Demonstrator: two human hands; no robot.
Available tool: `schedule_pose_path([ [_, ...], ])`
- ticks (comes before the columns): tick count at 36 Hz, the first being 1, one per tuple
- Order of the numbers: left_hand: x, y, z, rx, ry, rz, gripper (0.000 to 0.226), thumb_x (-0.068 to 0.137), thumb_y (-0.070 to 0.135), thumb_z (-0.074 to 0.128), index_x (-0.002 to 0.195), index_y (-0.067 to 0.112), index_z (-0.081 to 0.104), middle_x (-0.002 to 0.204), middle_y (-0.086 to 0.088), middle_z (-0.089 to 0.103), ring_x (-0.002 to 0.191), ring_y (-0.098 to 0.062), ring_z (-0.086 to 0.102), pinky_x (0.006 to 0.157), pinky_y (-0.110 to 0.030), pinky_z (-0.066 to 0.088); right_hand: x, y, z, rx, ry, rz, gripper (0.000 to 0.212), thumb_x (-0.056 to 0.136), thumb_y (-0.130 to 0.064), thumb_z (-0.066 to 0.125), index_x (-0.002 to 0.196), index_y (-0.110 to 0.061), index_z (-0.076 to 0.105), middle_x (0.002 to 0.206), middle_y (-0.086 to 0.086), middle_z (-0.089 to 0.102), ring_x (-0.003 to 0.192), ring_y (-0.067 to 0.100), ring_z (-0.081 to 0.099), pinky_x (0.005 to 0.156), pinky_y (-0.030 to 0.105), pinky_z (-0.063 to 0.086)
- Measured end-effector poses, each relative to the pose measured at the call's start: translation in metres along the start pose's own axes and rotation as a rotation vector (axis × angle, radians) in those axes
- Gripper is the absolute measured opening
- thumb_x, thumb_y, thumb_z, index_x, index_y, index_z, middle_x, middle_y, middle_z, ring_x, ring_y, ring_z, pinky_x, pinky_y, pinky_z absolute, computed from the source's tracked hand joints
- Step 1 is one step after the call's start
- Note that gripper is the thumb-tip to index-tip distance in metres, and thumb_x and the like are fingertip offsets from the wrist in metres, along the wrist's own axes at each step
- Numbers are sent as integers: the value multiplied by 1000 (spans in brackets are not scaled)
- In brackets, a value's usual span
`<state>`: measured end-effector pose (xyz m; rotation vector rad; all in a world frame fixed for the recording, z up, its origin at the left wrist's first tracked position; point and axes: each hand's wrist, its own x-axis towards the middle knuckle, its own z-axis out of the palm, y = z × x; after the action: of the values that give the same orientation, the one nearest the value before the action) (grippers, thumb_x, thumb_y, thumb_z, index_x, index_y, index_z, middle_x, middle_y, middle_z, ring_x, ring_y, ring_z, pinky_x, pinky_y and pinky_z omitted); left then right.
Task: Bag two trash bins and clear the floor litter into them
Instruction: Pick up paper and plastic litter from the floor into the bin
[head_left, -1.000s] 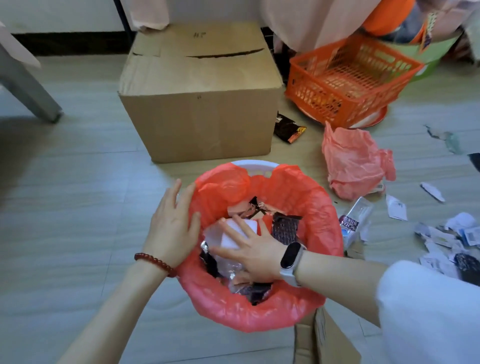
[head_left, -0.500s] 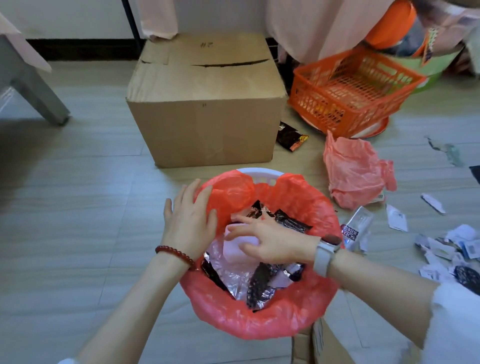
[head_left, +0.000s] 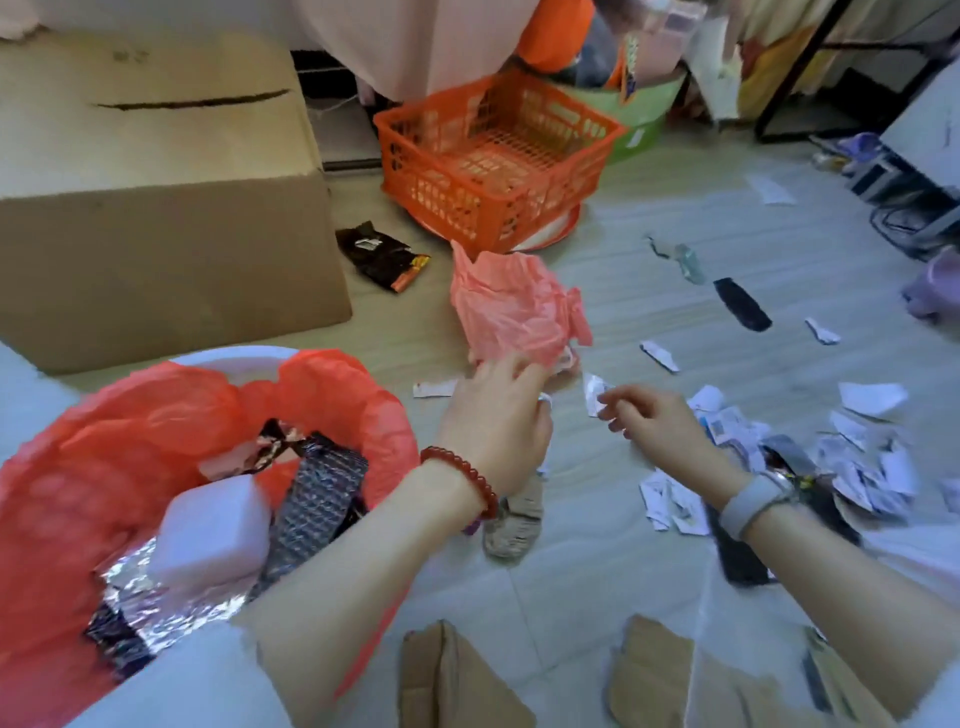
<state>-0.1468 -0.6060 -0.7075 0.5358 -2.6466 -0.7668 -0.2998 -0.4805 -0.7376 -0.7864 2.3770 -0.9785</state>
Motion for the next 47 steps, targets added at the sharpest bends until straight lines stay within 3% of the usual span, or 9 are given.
schedule_pose_path([
  [13, 3, -9, 192, 315, -673, -76, 58, 88, 4, 40, 142, 14, 20, 153, -14, 4, 140, -31, 9, 113, -39, 18, -12, 178, 2, -495, -92, 188, 51, 89, -13, 46, 139, -15, 34, 146, 11, 31, 134, 26, 28, 101, 36, 38],
  [20, 12, -36, 232, 445, -601, -144, 68, 84, 11, 44, 143, 17, 11, 153, -18, -5, 140, -38, 0, 114, -44, 14, -13, 210, 30, -699, -159, 218, 70, 91, -49, 41, 147, -32, 4, 156, 11, -7, 142, 38, -1, 114, 47, 10],
  [24, 12, -46, 240, 396, -442, -100, 48, 76, 2, 59, 122, 3, 48, 140, -20, 38, 124, -40, 40, 99, -42, 42, -13, 208, 34, -646, -91, 177, 52, 88, -32, 52, 137, -23, 38, 149, 11, 26, 135, 36, 25, 107, 48, 27],
  [26, 11, -50, 244, 352, -385, 12, 37, 58, -8, 72, 93, 0, 64, 115, -20, 61, 97, -38, 60, 76, -39, 55, -22, 213, 39, -621, -7, 48, 37, 72, -14, 70, 108, -15, 62, 119, 13, 55, 109, 37, 53, 83, 43, 50],
  [32, -9, -40, 248, 263, -361, 189, 22, 69, 10, 42, 77, 10, 63, 86, -7, 65, 86, -20, 47, 45, -31, 52, -47, 222, 42, -583, 58, -154, 36, 52, -10, 82, 77, -14, 57, 96, 8, 61, 94, 24, 51, 59, 27, 52],
  [36, -12, -29, 244, 143, -443, 64, 43, 56, -5, 73, 94, 10, 59, 94, -10, 60, 77, -27, 60, 45, -27, 45, -38, 215, 25, -700, 28, 0, 65, 60, -32, 79, 117, -15, 51, 127, 14, 48, 116, 30, 38, 81, 41, 48],
  [38, -11, -24, 241, 121, -451, 30, 48, 62, -6, 68, 106, 9, 58, 105, -12, 58, 87, -30, 59, 57, -28, 42, -31, 214, 18, -665, -100, 140, 87, 73, -42, 70, 143, -24, 21, 148, 13, 19, 135, 34, 19, 98, 48, 35],
  [40, -11, -22, 240, 93, -441, 3, 46, 72, -4, 59, 116, 9, 56, 116, -12, 53, 102, -30, 54, 70, -30, 42, -23, 212, 14, -620, -205, 241, 93, 76, -47, 66, 145, -31, 6, 150, 8, 9, 136, 33, 11, 102, 50, 29],
  [47, -10, -20, 241, 49, -446, -77, 35, 81, -1, 50, 114, 12, 58, 120, -6, 50, 105, -27, 51, 76, -34, 46, -16, 200, 25, -482, -240, 183, 52, 81, -16, 59, 127, -24, 36, 121, 9, 30, 110, 31, 29, 89, 42, 43],
])
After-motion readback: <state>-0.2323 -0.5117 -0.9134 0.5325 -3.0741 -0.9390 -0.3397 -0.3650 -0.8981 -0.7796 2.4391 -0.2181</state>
